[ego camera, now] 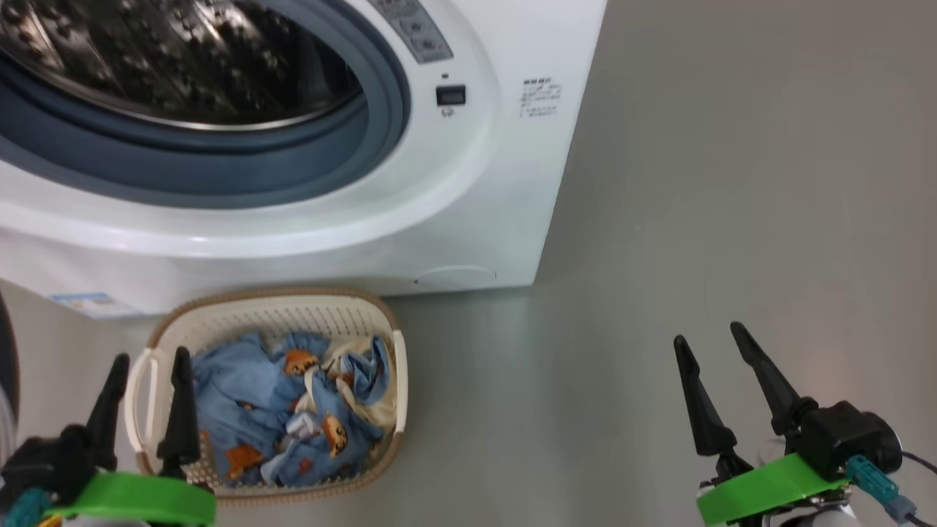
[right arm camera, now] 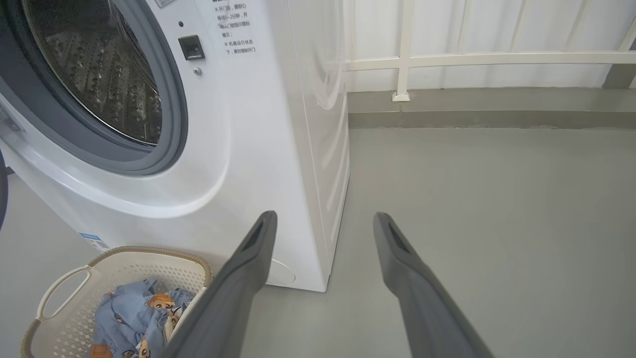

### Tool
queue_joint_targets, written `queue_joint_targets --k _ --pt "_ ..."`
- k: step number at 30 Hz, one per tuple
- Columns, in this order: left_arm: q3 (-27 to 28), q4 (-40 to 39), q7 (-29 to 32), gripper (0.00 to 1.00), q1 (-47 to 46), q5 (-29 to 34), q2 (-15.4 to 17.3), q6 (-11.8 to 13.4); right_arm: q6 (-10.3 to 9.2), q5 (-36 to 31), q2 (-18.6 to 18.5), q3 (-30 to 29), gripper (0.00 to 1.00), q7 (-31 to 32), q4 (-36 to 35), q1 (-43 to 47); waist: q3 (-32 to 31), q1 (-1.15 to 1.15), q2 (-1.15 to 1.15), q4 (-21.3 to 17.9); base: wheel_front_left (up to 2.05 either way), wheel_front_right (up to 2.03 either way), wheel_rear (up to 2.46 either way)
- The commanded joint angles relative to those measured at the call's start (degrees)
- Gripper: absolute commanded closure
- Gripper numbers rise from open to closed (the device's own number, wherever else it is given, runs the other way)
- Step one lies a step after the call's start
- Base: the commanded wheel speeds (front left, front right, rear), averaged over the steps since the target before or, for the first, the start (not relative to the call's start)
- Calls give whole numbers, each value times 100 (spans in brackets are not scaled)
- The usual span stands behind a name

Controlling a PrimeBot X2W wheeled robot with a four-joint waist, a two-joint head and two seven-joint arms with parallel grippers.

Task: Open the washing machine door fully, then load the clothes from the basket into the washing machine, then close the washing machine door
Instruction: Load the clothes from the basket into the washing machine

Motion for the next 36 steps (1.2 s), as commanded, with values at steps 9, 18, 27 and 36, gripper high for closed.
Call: queue_joint_targets --k 9,18,27,36 --pt "-81 694 -37 0 -1000 -279 456 -9 9 -161 24 181 0 -28 -178 -360 1081 0 0 48 0 0 0" --pt "-524 1676 -37 0 -1894 -462 881 -9 9 -168 27 252 0 -28 -288 -666 1910 0 0 -24 0 0 0" --pt "-1011 2861 -37 0 -2652 -790 1337 -9 9 -89 27 247 0 -28 -410 -861 2560 0 0 -188 0 0 0" --pt "-1606 3828 -37 0 -3270 -1166 1602 -9 9 -100 28 239 0 -28 -538 -962 3123 0 0 -238 0 0 0"
